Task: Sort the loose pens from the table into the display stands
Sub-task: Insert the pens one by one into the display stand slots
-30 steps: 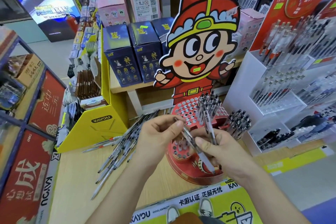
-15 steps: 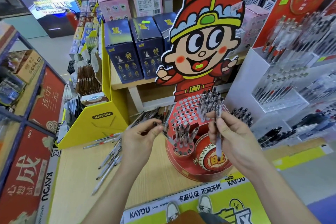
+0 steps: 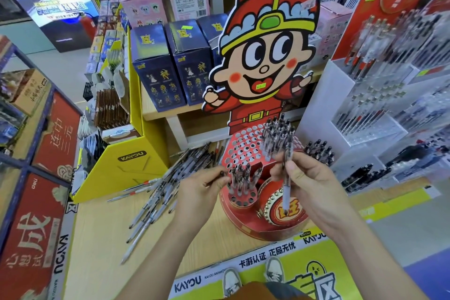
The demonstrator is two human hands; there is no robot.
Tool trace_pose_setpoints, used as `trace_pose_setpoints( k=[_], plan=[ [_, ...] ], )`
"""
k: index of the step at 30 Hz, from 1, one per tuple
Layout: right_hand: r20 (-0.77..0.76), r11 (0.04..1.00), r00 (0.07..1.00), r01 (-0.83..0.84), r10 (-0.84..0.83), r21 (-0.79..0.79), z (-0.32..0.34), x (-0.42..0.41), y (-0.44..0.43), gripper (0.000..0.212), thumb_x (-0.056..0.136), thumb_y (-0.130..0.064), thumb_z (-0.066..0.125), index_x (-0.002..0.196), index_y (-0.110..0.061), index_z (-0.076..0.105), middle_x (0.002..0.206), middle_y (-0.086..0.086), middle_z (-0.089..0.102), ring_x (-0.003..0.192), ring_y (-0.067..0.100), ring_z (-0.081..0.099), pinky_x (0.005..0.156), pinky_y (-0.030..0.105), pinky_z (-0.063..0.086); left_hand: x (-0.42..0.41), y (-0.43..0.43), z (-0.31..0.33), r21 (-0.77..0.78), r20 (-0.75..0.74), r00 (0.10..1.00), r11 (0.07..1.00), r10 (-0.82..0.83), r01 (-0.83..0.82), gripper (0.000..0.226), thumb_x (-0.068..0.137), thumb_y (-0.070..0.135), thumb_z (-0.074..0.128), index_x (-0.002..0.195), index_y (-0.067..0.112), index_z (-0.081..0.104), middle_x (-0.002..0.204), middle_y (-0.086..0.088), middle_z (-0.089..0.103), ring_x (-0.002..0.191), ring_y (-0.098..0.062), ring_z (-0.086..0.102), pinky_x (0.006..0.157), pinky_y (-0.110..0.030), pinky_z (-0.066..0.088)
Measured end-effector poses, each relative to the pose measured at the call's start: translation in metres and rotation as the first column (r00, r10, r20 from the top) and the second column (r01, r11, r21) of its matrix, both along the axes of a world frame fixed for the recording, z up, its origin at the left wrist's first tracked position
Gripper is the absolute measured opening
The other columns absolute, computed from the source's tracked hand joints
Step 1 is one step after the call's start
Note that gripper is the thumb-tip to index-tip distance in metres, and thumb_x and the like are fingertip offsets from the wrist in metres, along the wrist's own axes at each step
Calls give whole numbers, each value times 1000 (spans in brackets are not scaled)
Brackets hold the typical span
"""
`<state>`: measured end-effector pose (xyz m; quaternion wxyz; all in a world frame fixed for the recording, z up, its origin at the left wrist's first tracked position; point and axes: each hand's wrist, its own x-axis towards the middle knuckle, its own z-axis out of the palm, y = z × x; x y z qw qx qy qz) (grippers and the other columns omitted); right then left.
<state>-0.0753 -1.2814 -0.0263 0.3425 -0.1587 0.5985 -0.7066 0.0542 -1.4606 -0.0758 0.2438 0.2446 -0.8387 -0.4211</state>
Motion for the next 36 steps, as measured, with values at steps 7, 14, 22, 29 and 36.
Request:
trace_pose_setpoints(
  k=[7,14,22,29,36],
  plan=[
    [-68,998,996,57,-57,6,-2,-1,1,20,88,-7,62,99,-17,75,90,6,71,89,25,70,90,42,56,-3,13,-5,-142,83,996,989,46,-34,29,78,26,77,107,20,73,94,9,73,84,-5,66,81,-21,53],
    [-180,995,980,97,-91,27,2,-2,0,26,90,10,57,97,-12,69,87,8,74,92,27,71,75,28,58,-10,6,-8,-392,152,987,914,-50,106,27,71,23,84,93,13,71,76,2,72,63,-14,67,53,-20,51],
    [-415,934,902,243,-119,261,-10,-4,5,20,84,-8,73,101,-16,65,85,-4,74,83,13,71,85,43,57,-12,0,-3,-70,290,956,995,-42,65,33,79,32,76,108,23,64,97,10,68,89,-6,63,80,-25,54],
    [-486,905,864,303,-130,297,-26,7,-3,23,86,-7,71,93,-27,62,85,-17,72,83,0,70,76,21,53,-10,7,1,-281,86,990,951,-109,129,26,79,25,77,104,21,72,103,7,59,94,-9,56,74,-24,50],
    [-535,883,842,302,-70,360,-50,14,-10,24,87,-2,68,93,-23,59,88,-8,73,83,0,69,77,24,53,-16,4,-7,-301,99,991,946,-92,118,18,81,23,75,99,21,76,96,3,58,94,-15,55,72,-29,49]
  ],
)
